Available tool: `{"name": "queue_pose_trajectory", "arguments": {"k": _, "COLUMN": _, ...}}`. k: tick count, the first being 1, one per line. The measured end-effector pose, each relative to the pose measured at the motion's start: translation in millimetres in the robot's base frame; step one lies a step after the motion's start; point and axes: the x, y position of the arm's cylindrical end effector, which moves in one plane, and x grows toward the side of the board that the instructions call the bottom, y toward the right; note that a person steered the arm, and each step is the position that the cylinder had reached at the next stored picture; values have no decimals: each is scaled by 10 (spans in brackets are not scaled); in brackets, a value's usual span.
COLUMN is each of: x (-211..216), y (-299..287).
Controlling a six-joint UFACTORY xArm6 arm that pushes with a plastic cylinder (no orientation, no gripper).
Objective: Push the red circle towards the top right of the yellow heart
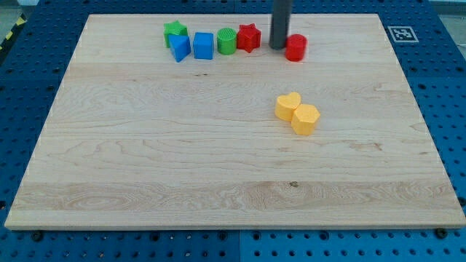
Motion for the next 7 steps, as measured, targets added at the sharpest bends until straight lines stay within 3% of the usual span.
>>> {"name": "queue_pose_trajectory", "arguments": {"k": 2, "x": 283, "y": 738}}
{"name": "queue_pose_trajectory", "arguments": {"k": 4, "x": -204, "y": 573}}
{"name": "queue_pose_trajectory", "arguments": {"k": 5, "x": -477, "y": 350}}
{"name": "queue_pose_trajectory", "arguments": {"k": 7, "x": -612, "y": -1044}}
